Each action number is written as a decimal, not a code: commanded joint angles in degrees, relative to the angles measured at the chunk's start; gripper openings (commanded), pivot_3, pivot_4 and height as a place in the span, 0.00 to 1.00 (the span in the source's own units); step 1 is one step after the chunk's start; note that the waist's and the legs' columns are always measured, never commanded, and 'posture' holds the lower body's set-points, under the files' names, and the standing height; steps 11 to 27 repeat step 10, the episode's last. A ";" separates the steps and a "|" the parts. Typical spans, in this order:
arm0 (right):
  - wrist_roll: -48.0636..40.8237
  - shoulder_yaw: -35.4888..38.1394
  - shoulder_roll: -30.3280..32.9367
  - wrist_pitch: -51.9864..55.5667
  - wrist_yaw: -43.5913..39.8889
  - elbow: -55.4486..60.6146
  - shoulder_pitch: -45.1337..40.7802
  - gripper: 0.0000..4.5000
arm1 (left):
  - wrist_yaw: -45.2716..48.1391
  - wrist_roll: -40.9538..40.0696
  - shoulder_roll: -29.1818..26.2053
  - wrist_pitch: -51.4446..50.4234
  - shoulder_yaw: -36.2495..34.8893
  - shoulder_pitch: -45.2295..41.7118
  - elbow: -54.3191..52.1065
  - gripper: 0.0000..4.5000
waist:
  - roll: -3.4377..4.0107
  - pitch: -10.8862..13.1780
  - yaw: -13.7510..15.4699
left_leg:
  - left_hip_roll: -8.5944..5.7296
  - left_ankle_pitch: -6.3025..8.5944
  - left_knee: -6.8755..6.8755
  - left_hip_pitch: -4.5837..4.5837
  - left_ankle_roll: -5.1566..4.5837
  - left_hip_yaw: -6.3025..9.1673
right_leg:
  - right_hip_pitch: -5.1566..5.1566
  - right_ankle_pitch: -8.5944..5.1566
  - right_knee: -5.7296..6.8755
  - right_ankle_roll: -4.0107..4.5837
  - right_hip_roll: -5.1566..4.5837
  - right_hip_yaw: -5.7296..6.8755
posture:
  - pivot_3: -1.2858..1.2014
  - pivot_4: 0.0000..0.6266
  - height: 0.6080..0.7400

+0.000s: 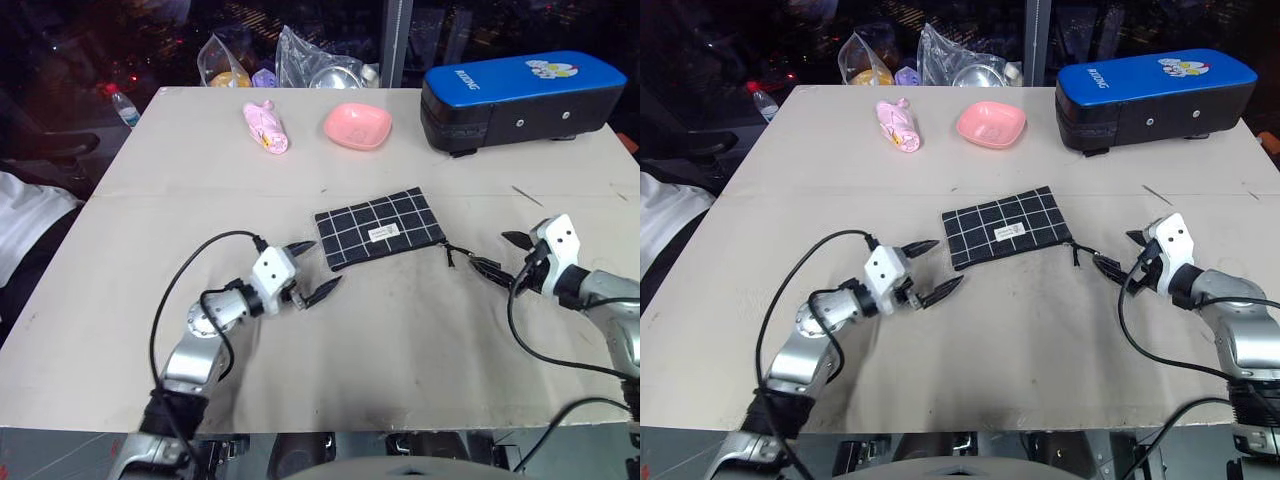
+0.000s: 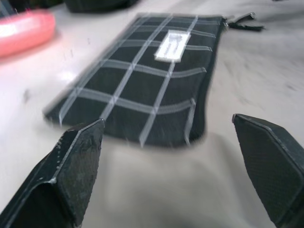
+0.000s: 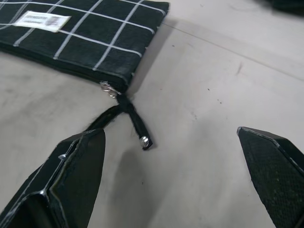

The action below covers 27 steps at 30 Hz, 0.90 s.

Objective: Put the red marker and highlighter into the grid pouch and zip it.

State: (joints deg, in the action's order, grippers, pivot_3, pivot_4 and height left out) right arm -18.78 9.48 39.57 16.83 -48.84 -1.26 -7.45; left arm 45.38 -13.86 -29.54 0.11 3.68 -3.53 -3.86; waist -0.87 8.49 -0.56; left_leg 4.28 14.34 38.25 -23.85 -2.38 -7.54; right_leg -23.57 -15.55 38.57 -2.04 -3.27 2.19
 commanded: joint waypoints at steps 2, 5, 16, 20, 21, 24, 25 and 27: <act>-5.68 5.11 0.11 -9.60 -10.38 -5.20 2.41 1.00 | -0.40 -6.74 -1.10 -9.66 -2.71 6.45 -10.47 0.99 | -0.01 0.01 0.02 | 0.00 0.00 0.01 0.00 0.00 0.00 | 0.02 0.00 -0.01 0.00 -0.01 0.01 | 0.52 0.24 1.00; -8.44 5.73 0.84 -10.20 -16.57 -8.55 3.25 1.00 | -2.22 -8.37 -0.98 -13.91 -3.52 9.97 -15.14 0.99 | -0.01 0.01 -0.06 | 0.02 0.11 0.03 0.06 -0.19 0.00 | 0.08 0.00 0.00 0.01 -0.01 -0.03 | 0.52 0.24 1.00; -8.65 6.33 0.92 -12.68 -19.98 -13.92 2.41 1.00 | -3.86 -7.91 -0.89 -16.05 -3.52 12.44 -18.59 0.99 | 0.00 0.01 -0.01 | 0.00 0.14 0.03 0.11 -0.24 0.06 | 0.11 0.00 0.03 0.04 0.00 0.00 | 0.52 0.24 1.00; -8.65 6.33 0.92 -12.68 -19.98 -13.92 2.41 1.00 | -3.86 -7.91 -0.89 -16.05 -3.52 12.44 -18.59 0.99 | 0.00 0.01 -0.01 | 0.00 0.14 0.03 0.11 -0.24 0.06 | 0.11 0.00 0.03 0.04 0.00 0.00 | 0.52 0.24 1.00; -8.65 6.33 0.92 -12.68 -19.98 -13.92 2.41 1.00 | -3.86 -7.91 -0.89 -16.05 -3.52 12.44 -18.59 0.99 | 0.00 0.01 -0.01 | 0.00 0.14 0.03 0.11 -0.24 0.06 | 0.11 0.00 0.03 0.04 0.00 0.00 | 0.52 0.24 1.00; -8.65 6.33 0.92 -12.68 -19.98 -13.92 2.41 1.00 | -3.86 -7.91 -0.89 -16.05 -3.52 12.44 -18.59 0.99 | 0.00 0.01 -0.01 | 0.00 0.14 0.03 0.11 -0.24 0.06 | 0.11 0.00 0.03 0.04 0.00 0.00 | 0.52 0.24 1.00; -8.65 6.33 0.92 -12.68 -19.98 -13.92 2.41 1.00 | -3.86 -7.91 -0.89 -16.05 -3.52 12.44 -18.59 0.99 | 0.00 0.01 -0.01 | 0.00 0.14 0.03 0.11 -0.24 0.06 | 0.11 0.00 0.03 0.04 0.00 0.00 | 0.52 0.24 1.00; -8.65 6.33 0.92 -12.68 -19.98 -13.92 2.41 1.00 | -3.86 -7.91 -0.89 -16.05 -3.52 12.44 -18.59 0.99 | 0.00 0.01 -0.01 | 0.00 0.14 0.03 0.11 -0.24 0.06 | 0.11 0.00 0.03 0.04 0.00 0.00 | 0.52 0.24 1.00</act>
